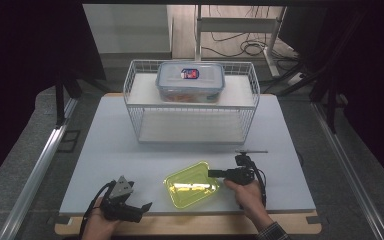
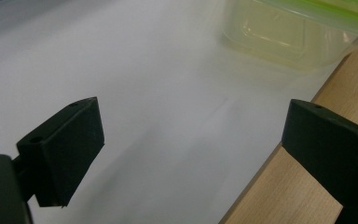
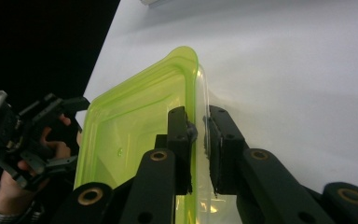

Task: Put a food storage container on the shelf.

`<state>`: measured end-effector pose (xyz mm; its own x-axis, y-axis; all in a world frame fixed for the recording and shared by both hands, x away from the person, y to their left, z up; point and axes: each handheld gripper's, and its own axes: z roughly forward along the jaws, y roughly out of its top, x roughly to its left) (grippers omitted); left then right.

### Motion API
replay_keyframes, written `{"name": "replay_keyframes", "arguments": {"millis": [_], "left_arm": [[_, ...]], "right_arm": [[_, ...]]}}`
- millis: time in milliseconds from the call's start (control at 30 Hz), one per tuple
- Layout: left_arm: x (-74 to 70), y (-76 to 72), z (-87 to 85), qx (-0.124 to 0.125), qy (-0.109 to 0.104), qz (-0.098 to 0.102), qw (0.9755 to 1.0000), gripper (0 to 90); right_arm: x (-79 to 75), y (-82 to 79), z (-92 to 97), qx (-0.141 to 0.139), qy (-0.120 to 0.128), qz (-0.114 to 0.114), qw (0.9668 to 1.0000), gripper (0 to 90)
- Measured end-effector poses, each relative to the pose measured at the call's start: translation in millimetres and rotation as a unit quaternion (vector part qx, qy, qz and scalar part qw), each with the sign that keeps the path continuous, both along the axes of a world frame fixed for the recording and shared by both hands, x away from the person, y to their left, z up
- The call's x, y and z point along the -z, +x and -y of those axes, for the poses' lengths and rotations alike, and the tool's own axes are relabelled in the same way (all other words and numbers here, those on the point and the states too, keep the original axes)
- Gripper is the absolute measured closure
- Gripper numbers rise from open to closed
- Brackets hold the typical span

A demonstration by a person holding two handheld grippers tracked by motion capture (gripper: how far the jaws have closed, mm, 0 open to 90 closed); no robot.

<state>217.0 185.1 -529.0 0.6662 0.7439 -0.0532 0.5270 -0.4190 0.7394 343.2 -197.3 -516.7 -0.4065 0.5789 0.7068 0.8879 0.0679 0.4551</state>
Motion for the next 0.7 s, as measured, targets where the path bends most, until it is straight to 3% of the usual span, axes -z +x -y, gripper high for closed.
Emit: {"name": "replay_keyframes", "arguments": {"millis": [100,233,467,700], "left_arm": [[0.0,0.1,-0.5,-0.001,-0.001,0.001,1.0,5.7],[-0.1,0.1,-0.3,-0.001,0.0,0.001,1.0,5.7],[-0.1,0.3,-1.1,-0.004,-0.003,0.001,1.0,5.7],[0.0,0.2,-1.0,-0.004,-0.004,0.001,1.0,5.7]], "right_arm": [[-2.5,-0.7,-0.3,-0.004,-0.004,0.001,1.0,80.0],[-5.3,0.1,5.1,0.0,0.017,-0.001,0.9998,80.0],[-18.9,3.7,13.8,0.015,0.043,0.015,0.9988,79.9],[-33.0,5.8,15.7,0.02,0.05,0.032,0.998,80.0]]}}
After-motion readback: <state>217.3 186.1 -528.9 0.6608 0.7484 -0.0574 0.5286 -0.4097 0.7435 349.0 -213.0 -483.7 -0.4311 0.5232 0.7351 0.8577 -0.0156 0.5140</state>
